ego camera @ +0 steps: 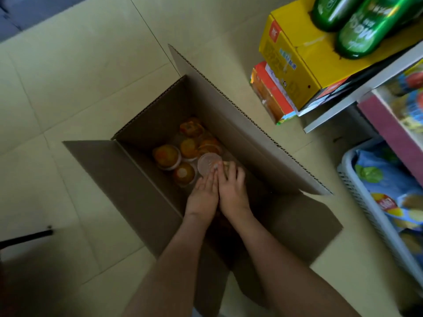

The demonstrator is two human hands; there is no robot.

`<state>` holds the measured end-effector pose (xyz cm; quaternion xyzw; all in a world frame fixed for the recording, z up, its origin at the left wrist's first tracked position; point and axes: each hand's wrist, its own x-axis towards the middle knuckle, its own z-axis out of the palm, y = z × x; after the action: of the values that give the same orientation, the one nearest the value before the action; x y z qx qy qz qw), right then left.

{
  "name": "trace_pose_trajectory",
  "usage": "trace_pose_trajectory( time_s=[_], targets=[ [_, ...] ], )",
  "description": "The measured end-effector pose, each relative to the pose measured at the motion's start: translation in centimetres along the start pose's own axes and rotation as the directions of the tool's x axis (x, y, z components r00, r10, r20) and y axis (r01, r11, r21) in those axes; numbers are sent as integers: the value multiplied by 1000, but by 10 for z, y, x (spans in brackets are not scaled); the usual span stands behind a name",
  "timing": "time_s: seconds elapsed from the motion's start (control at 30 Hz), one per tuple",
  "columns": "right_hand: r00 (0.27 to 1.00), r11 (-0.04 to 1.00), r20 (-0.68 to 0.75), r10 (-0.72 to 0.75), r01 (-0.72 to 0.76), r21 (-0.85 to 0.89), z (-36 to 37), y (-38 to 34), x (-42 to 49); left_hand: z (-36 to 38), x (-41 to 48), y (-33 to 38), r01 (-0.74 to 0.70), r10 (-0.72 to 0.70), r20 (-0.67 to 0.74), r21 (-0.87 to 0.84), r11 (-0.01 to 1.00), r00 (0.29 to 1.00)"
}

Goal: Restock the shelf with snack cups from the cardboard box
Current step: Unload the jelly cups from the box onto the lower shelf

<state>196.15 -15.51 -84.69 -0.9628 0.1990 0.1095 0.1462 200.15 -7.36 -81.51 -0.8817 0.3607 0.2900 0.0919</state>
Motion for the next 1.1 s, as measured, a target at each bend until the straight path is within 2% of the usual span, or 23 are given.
trace_pose_trajectory(
  time_s=[0.13, 0.23, 0.3, 0.37, 0.43, 0.5, 0.57, 0.73, 0.8, 0.9, 0.97, 1.1],
  targets=[
    [981, 985, -188, -37, 67, 159, -94, -23, -45, -59, -67, 2, -72, 78, -124, 50, 996, 989],
    [953, 986, -299, -57, 100, 131, -164, -30, -76, -113, -108, 10, -113, 140, -186, 152, 982, 972],
    [963, 969, -270, 12, 55, 239, -202, -25, -94, -150, -130, 18, -202, 262, -339, 202, 958, 904],
    [972, 938, -218, 85, -4, 348, -230, -10, -110, -182, -146, 28, -329, 345, -436, 113, 937, 831],
    [950, 926, -288, 124, -6, 379, -260, 6, -128, -210, -157, 40, -472, 436, -488, 54, 880, 757],
    [920, 886, -339, 197, -19, 463, -289, 25, -147, -238, -165, 59, -596, 545, -535, 93, 798, 646],
    [870, 837, -412, 269, 0, 547, -317, 47, -170, -266, -171, 86, -680, 625, -552, 138, 721, 551],
    [705, 800, -608, 366, 95, 592, -378, 104, -217, -317, -175, 169, -824, 724, -591, 168, 541, 355],
    [665, 781, -630, 401, 111, 615, -391, 119, -229, -327, -172, 192, -852, 728, -613, 163, 497, 308],
    [539, 790, -705, 461, 111, 602, -414, 160, -252, -347, -170, 250, -910, 739, -652, 182, 372, 172],
    [470, 816, -755, 458, 114, 566, -424, 190, -263, -357, -169, 288, -918, 722, -687, 229, 324, 84],
    [362, 825, -787, 500, 76, 559, -431, 232, -292, -353, -167, 350, -917, 729, -685, 299, 264, -14]
  ],
)
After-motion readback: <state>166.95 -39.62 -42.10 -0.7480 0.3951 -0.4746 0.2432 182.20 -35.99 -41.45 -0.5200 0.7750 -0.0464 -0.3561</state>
